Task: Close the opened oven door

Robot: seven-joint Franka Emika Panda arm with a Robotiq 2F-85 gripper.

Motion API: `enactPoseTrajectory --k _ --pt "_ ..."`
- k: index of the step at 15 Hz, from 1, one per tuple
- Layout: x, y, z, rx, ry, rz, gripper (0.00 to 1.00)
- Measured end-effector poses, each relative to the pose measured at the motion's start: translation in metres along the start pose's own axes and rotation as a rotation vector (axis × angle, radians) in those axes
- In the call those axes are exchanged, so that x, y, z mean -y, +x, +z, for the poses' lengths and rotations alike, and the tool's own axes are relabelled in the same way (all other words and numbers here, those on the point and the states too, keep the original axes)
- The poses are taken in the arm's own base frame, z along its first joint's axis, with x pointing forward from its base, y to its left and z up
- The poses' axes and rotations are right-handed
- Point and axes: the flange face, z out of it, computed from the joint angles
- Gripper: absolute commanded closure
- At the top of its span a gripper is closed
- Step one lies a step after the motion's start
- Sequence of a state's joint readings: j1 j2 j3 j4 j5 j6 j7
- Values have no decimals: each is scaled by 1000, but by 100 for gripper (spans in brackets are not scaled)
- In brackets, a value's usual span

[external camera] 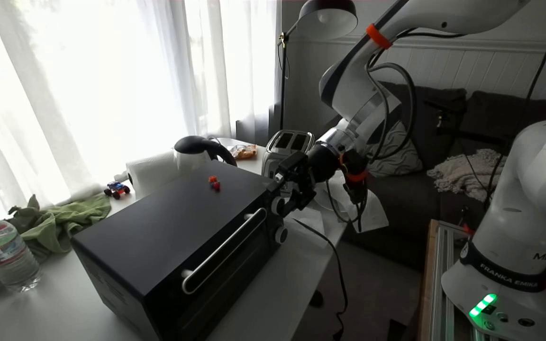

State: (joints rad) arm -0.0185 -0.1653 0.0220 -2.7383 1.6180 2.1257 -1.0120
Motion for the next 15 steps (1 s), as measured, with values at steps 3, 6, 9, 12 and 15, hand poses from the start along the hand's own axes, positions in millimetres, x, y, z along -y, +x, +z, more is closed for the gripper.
enactPoseTrajectory --k 3,6,9,12,15 --pt "30 -2 1 -19 -164 -15 0" --pt "61 -9 7 7 -322 -52 0" --pt "84 -16 17 58 -474 -99 0" --pt "102 -27 21 98 -641 -135 0" --pt "130 -42 13 126 -768 -160 0"
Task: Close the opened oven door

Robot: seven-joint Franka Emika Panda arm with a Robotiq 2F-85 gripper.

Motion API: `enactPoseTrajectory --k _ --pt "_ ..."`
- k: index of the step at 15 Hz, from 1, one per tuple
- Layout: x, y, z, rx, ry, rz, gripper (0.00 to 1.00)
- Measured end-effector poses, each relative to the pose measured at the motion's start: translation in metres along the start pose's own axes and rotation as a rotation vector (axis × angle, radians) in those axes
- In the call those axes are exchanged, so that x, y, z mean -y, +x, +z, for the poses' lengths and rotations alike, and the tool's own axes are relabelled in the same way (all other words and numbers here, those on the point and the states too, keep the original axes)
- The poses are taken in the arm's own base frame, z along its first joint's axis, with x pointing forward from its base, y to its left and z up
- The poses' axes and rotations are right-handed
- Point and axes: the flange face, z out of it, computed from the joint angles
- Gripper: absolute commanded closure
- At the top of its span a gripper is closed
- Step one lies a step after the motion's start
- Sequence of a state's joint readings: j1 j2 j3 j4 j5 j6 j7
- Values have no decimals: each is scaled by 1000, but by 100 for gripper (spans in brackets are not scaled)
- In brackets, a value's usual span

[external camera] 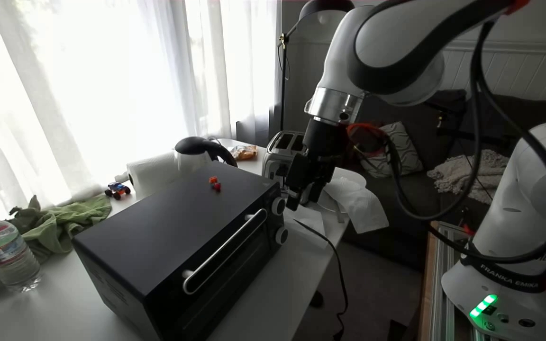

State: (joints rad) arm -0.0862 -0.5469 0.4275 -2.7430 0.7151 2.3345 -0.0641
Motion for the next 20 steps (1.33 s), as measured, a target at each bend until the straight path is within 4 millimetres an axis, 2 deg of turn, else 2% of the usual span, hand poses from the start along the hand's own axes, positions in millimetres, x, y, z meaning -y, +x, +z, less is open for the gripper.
enactPoseTrajectory --k 4,6,10,16,20 --pt "19 -22 -41 -10 -51 -33 0" --pt "20 -26 -47 -22 -56 -38 0" --pt "21 -26 -46 -25 -58 -55 0" --pt "35 -24 -82 -197 -58 -157 0" --pt "39 -28 -90 -227 -49 -189 0"
